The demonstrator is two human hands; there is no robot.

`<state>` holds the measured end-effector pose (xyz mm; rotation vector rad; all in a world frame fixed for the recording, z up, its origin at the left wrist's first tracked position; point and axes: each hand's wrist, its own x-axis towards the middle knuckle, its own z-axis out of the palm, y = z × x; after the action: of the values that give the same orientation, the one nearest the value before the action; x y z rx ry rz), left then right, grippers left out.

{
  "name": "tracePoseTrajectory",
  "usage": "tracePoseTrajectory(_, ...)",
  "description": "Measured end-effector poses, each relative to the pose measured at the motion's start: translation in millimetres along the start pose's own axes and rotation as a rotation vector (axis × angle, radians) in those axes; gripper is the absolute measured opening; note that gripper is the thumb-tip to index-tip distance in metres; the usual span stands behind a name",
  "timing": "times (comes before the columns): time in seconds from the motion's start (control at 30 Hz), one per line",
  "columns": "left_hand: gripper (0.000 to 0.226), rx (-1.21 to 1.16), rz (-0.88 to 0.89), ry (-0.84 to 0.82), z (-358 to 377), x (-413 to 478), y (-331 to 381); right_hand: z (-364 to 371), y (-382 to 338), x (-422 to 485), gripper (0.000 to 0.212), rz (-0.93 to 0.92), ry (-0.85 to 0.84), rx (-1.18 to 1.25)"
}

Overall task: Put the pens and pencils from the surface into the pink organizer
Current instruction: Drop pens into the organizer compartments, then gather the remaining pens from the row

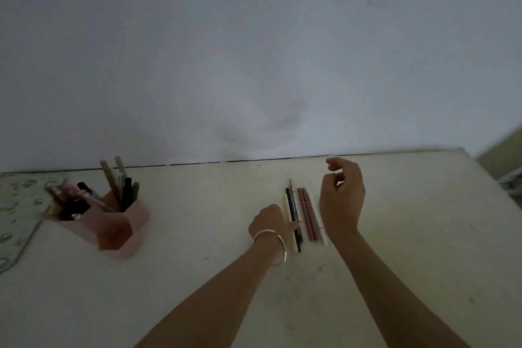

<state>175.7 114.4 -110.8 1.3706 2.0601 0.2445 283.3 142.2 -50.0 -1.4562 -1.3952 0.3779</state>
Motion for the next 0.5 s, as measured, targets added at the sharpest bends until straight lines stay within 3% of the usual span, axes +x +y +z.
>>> tracePoseTrajectory(0.2,0.038,0.012,-0.036,0.049,-2.1,2.1,-8.0,-5.2,16.3,-7.3,0.035,0.053,-0.028,-0.021)
tracePoseTrajectory(0.37,0.033,0.235,0.053,0.104,-7.0,2.1,-17.6,15.5,20.2,-13.0,0.023,0.094,-0.230,-0.146)
tracePoseTrajectory(0.5,0.024,0.002,0.060,0.244,-46.5,2.8,-21.3,33.2,27.0,-16.4,0.012,0.075,-0.447,-0.401)
